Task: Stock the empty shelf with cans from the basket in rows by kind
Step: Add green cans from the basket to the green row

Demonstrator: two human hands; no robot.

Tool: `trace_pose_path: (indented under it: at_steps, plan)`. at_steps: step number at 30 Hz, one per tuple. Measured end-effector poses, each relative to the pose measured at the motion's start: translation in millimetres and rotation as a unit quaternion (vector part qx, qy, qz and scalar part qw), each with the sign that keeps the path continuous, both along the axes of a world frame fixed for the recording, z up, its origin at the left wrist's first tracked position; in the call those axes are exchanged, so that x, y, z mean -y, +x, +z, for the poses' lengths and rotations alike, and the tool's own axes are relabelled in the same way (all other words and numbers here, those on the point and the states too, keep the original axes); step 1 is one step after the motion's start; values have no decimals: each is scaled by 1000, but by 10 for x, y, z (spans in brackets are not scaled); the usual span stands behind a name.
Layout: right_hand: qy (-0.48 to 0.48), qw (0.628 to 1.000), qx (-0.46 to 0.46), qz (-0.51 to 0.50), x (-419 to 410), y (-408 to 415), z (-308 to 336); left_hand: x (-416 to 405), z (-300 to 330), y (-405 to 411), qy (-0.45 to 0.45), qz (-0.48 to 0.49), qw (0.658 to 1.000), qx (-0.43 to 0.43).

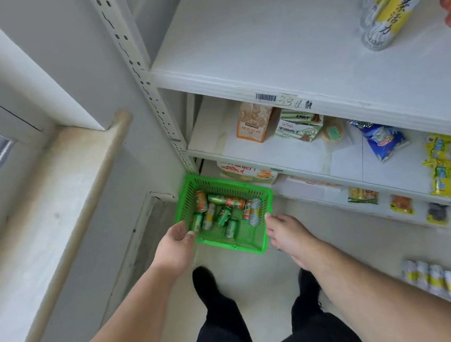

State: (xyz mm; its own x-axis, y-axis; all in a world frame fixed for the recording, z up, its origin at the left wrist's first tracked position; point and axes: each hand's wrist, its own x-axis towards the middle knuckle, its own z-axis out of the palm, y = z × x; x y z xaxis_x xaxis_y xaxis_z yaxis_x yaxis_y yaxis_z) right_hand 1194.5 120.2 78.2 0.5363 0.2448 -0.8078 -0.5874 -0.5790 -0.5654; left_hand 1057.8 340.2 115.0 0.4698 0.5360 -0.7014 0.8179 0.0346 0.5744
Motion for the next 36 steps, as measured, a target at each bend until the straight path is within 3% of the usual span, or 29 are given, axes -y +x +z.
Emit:
trace_pose_path:
  at_steps: [9,15,21,29,36]
  plan:
    - [-84,995,-49,-38,-187,-329,-824,-412,-936,142,-39,-62,994,-78]
    - [-124,988,-79,-43,-341,-93,-1818,-411,-1924,490,-57,-90,990,-92]
    - [-123,985,-100,-62,-610,91,-3323,-517,-3393,839,-12,-146,983,-111]
    - [-170,981,-87,-14,-962,337,-5017,-497,-5417,1305,45,-237,964,-109]
    - [-194,973,-125,-21,-1083,398,-6363,-313,-6676,1659,81,-287,948,-108]
